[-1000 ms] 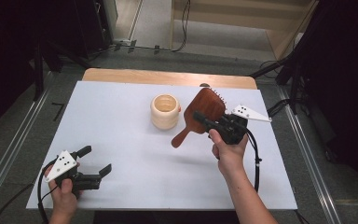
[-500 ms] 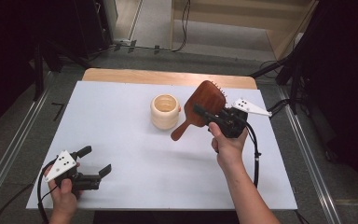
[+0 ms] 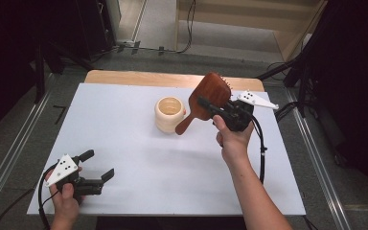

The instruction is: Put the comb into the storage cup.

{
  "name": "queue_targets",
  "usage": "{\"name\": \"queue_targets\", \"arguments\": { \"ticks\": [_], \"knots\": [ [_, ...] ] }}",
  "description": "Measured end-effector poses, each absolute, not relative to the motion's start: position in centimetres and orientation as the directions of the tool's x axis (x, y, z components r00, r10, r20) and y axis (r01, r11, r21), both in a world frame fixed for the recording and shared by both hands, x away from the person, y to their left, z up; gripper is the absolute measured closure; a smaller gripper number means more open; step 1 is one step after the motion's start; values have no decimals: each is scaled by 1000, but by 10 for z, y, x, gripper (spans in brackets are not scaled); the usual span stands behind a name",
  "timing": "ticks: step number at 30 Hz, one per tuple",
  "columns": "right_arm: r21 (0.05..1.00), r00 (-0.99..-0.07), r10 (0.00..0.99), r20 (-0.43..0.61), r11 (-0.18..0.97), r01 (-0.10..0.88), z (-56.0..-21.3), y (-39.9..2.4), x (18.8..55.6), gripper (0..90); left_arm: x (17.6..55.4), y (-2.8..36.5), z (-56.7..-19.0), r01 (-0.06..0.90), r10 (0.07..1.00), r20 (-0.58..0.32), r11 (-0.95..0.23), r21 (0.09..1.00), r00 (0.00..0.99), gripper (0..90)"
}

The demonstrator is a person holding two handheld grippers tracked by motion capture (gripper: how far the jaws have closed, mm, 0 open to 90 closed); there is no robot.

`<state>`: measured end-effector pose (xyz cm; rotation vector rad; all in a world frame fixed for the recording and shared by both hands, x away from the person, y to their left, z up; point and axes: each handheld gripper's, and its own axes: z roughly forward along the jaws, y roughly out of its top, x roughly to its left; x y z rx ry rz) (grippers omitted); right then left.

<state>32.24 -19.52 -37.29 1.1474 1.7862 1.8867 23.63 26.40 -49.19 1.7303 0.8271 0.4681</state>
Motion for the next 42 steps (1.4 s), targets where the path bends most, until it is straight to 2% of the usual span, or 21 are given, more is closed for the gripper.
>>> {"name": "queue_targets", "arguments": {
  "ticks": [24, 42],
  "knots": [
    [939, -622, 706, 338, -205, 277, -360, -189, 350, 541, 236, 264, -492, 293, 726, -98, -146, 945, 681, 0],
    [939, -604, 721, 338, -219, 263, -367, -179, 371, 541, 236, 265, -492, 295, 722, -101, -146, 944, 684, 0]
  ]
}}
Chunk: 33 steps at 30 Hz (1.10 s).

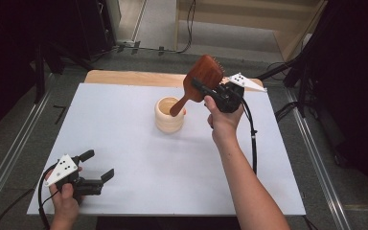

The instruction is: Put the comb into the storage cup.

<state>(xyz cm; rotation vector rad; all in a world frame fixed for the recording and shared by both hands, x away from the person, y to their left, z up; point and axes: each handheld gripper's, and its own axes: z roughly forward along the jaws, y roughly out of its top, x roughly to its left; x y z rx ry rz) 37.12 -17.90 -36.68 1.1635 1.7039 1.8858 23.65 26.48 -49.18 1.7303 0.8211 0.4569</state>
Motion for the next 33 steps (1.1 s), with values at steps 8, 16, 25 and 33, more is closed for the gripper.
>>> {"name": "queue_targets", "arguments": {
  "ticks": [8, 16, 25, 33],
  "knots": [
    [938, -592, 731, 340, -220, 267, -371, -175, 381, 540, 237, 265, -492, 294, 721, -102, -145, 945, 686, 0],
    [938, -584, 740, 335, -202, 283, -378, -168, 390, 539, 237, 265, -492, 294, 719, -104, -144, 945, 687, 0],
    [938, -576, 750, 324, -176, 300, -392, -156, 397, 539, 237, 266, -492, 294, 717, -107, -141, 945, 689, 0],
    [932, -559, 763, 324, -154, 329, -410, -147, 401, 539, 237, 266, -492, 293, 715, -110, -138, 946, 691, 0]
  ]
}}
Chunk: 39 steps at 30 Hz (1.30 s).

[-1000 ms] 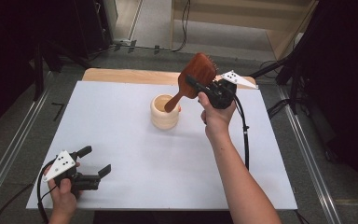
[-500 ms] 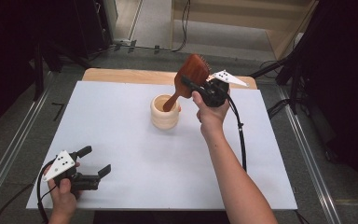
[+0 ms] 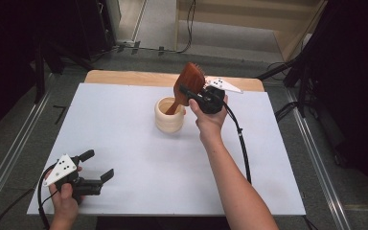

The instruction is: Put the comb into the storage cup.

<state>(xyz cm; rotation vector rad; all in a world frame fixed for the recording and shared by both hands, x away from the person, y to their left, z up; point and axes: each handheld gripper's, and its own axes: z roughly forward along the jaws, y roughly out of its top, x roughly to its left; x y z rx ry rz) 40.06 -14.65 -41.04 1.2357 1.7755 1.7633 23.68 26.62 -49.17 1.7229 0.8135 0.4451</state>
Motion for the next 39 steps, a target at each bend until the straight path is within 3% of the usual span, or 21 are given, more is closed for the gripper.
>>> {"name": "queue_targets", "arguments": {
  "ticks": [18, 39],
  "knots": [
    [920, -533, 779, 330, -139, 366, -438, -136, 405, 538, 237, 266, -492, 294, 712, -110, -140, 946, 693, 0],
    [864, -465, 752, 468, -277, 420, -451, -130, 412, 531, 237, 266, -492, 294, 712, -108, -142, 945, 693, 0]
  ]
}}
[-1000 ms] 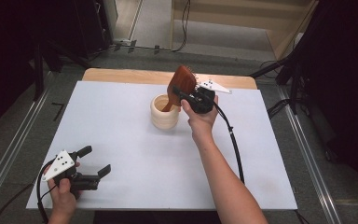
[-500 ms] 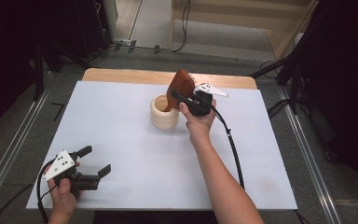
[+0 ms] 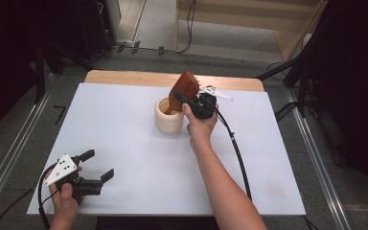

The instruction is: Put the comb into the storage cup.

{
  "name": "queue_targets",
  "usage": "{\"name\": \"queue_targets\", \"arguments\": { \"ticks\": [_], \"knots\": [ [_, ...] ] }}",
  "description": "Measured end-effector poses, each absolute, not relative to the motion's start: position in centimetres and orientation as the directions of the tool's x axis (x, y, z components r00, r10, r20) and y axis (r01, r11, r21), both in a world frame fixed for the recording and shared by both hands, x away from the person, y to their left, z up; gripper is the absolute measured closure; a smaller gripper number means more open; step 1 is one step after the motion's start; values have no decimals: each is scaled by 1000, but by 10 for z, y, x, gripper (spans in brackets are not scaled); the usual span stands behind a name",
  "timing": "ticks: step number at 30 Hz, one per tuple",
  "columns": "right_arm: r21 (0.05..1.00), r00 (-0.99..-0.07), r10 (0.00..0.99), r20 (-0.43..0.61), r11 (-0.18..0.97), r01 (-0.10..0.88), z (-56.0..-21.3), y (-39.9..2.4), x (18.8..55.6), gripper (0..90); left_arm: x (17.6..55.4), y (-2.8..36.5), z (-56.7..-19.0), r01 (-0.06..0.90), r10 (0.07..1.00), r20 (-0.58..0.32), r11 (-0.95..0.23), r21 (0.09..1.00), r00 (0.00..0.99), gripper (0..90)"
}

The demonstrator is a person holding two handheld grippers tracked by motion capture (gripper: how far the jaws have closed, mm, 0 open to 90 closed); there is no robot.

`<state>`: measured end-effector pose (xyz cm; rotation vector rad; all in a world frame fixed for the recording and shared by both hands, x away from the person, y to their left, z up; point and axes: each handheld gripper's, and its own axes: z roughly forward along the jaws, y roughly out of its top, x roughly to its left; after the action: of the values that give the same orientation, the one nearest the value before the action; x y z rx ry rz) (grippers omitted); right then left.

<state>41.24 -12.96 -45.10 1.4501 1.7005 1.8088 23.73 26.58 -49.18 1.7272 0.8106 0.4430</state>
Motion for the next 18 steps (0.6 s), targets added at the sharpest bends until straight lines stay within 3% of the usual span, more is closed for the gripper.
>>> {"name": "queue_targets", "arguments": {
  "ticks": [12, 18],
  "knots": [
    [850, -413, 775, 477, -288, 441, -453, -137, 416, 433, 238, 265, -492, 291, 710, -106, -145, 946, 697, 0],
    [848, -434, 764, 476, -269, 456, -453, -142, 417, 325, 238, 265, -492, 290, 710, -103, -148, 945, 697, 0]
  ]
}}
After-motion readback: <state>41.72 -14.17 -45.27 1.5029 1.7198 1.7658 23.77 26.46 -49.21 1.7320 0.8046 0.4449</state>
